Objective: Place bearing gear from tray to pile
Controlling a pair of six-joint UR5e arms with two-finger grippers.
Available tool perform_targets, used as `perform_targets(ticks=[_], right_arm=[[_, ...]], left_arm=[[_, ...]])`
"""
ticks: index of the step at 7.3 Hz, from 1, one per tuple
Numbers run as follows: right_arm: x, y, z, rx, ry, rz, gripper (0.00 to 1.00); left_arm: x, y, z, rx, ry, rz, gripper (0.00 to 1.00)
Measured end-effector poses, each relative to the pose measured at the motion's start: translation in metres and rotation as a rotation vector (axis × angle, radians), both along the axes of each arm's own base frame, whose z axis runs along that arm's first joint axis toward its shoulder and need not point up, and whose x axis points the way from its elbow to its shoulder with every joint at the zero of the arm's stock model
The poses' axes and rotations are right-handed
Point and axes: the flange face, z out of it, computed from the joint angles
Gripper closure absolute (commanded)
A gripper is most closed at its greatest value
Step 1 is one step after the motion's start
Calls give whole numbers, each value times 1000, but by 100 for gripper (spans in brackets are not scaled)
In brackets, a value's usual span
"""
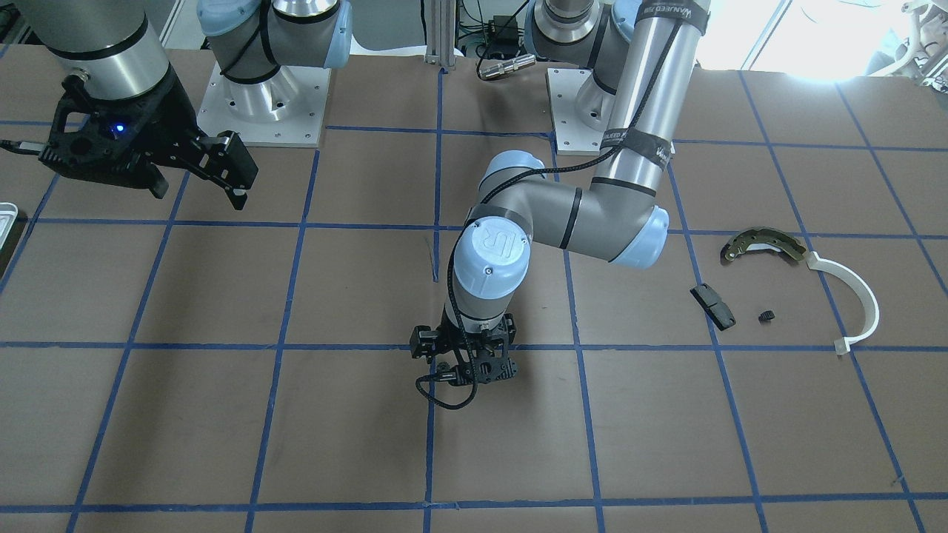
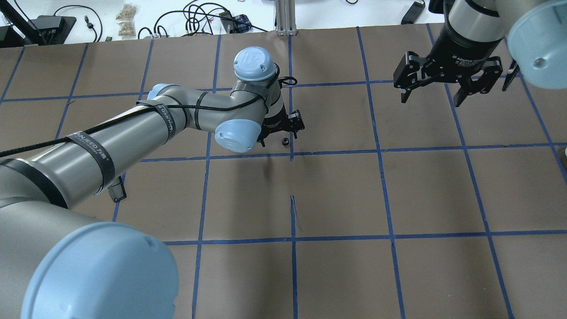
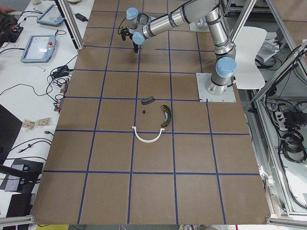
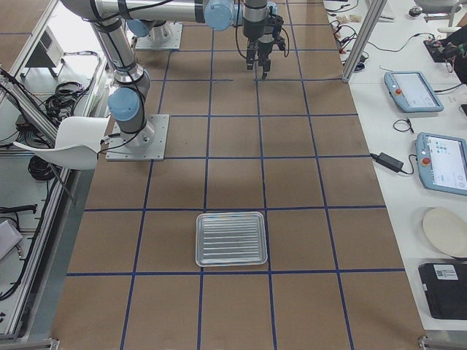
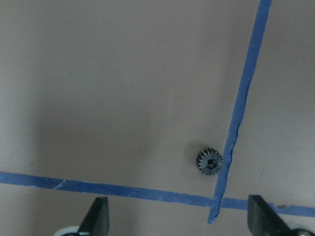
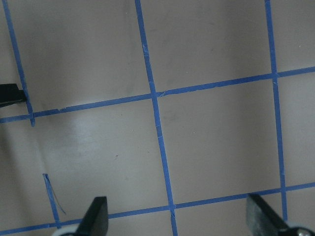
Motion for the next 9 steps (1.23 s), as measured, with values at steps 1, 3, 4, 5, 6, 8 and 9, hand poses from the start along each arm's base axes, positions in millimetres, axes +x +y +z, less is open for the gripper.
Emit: perform_targets(ticks=[1,3,4,5,6,8,9], right_arm=[[1,-1,0,0,-3,0,0],[1,-1,0,-3,0,-1,0],[1,-1,1,-4,-2,-1,0],[1,-1,1,-5,-3,0,0],[1,-1,0,-5,-3,0,0],[3,-1,1,-8,-4,3,0],[3,-1,3,-16,-4,4,0]], left_arm=[[-6,0,-7,2,-3,14,13],[-20,-2,-11,1,-6,28,52],[-24,-5,-11,-2,-8,24,70],[-26,-6,-12,-1,-10,19,81],[-26,-7,-12,-2,-22,16,85],[-22,-9,-10,-13,-70,9,87],[-17,-11,-5,-16,-80,-3,87]])
